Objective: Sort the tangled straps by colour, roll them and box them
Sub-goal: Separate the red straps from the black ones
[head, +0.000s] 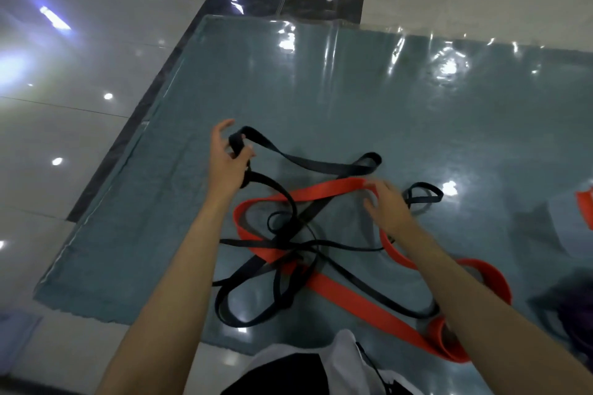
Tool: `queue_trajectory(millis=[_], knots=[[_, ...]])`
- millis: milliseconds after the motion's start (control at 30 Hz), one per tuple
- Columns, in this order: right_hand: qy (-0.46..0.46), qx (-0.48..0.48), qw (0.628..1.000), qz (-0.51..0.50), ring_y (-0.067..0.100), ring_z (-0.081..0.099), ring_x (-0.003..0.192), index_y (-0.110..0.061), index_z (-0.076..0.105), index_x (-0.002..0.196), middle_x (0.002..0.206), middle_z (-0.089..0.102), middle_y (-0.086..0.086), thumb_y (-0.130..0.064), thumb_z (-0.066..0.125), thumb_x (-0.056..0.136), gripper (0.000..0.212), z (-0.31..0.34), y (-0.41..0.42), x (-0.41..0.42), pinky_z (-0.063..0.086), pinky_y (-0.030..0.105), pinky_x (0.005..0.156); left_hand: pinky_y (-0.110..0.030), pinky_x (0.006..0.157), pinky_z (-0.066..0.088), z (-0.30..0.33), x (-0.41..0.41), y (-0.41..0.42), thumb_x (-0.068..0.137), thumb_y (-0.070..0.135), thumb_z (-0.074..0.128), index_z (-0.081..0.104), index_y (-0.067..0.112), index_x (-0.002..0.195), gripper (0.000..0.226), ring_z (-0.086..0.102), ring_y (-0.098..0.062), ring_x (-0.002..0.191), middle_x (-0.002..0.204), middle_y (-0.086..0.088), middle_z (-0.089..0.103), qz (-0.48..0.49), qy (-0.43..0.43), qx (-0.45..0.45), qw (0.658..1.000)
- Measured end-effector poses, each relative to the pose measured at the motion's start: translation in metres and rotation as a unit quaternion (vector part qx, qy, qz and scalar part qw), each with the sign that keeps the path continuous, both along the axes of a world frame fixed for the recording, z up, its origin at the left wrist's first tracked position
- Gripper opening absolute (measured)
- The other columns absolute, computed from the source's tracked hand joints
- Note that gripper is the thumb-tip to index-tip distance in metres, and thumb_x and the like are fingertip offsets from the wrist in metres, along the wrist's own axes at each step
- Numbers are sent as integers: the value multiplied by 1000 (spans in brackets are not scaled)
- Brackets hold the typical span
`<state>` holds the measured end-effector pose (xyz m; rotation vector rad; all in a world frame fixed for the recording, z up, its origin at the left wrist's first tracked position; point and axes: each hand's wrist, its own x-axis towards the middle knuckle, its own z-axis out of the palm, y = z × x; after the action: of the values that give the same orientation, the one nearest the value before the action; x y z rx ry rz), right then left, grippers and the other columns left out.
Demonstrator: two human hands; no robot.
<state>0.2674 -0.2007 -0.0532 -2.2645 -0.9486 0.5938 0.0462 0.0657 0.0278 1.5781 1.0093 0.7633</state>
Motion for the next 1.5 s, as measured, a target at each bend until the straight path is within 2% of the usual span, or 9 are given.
queue_trajectory(millis=[267,400,500,667,933,1133,1300,1400,1500], knots=[[90,-69,993,-15,33,62,124,-17,32,162,141,59,13,-14,72,98,75,-40,-3,-1,52,47,105,-44,107,53,-37,-38,57,99,2,66,37,16,153,62,60,-28,122,146,-17,52,55,156,-53,985],[88,-50,992,-75,30,71,83,-21,35,145,87,68,4,-14,73,94,64,-47,4,-14,55,39,66,-48,118,41,-56,-38,36,94,4,71,43,5,152,64,48,-37,137,148,-21,49,-9,297,114,948],[119,-37,989,-78,26,70,78,-25,29,155,83,68,4,-6,70,91,78,-52,6,-23,55,38,66,-47,111,47,-64,-19,2,96,10,69,56,10,144,50,56,-32,129,140,-13,60,-134,278,246,919],[125,-24,989,-79,24,65,101,-18,47,150,114,66,6,1,66,90,65,-51,1,-30,54,40,91,-53,114,37,-88,6,-48,95,69,57,70,33,121,47,53,-15,127,126,9,66,-471,397,227,754],[118,-51,991,-25,28,71,111,-11,58,132,120,75,10,16,52,90,50,-40,-28,-26,56,36,95,-58,112,23,-91,-7,-57,88,88,36,77,21,88,79,42,-25,129,126,3,59,-446,498,354,654],[135,-131,981,53,32,68,117,-11,59,139,124,72,11,4,62,93,48,-33,-35,-42,54,48,103,-65,121,16,-64,-25,-52,99,80,20,71,15,115,84,48,-24,134,124,-1,67,-421,531,376,632],[105,-146,979,100,30,67,117,-15,59,139,127,70,10,-1,59,94,47,-24,-46,-59,53,44,103,-59,113,32,-48,-28,-58,110,39,41,27,35,162,55,40,-38,143,157,-8,42,-404,650,364,531],[99,-162,976,107,27,69,111,-16,60,138,124,72,10,-2,58,95,45,-22,-54,-68,55,39,99,-41,89,45,-44,-21,-59,112,39,37,26,45,161,51,57,-27,122,140,-2,55,-375,692,278,550],[93,-166,977,93,27,69,111,-13,65,132,122,73,9,-7,60,97,36,-19,-62,-74,53,30,93,-31,61,32,-45,-23,-59,112,31,34,27,45,161,51,51,-18,76,100,3,56,-308,689,246,608]])
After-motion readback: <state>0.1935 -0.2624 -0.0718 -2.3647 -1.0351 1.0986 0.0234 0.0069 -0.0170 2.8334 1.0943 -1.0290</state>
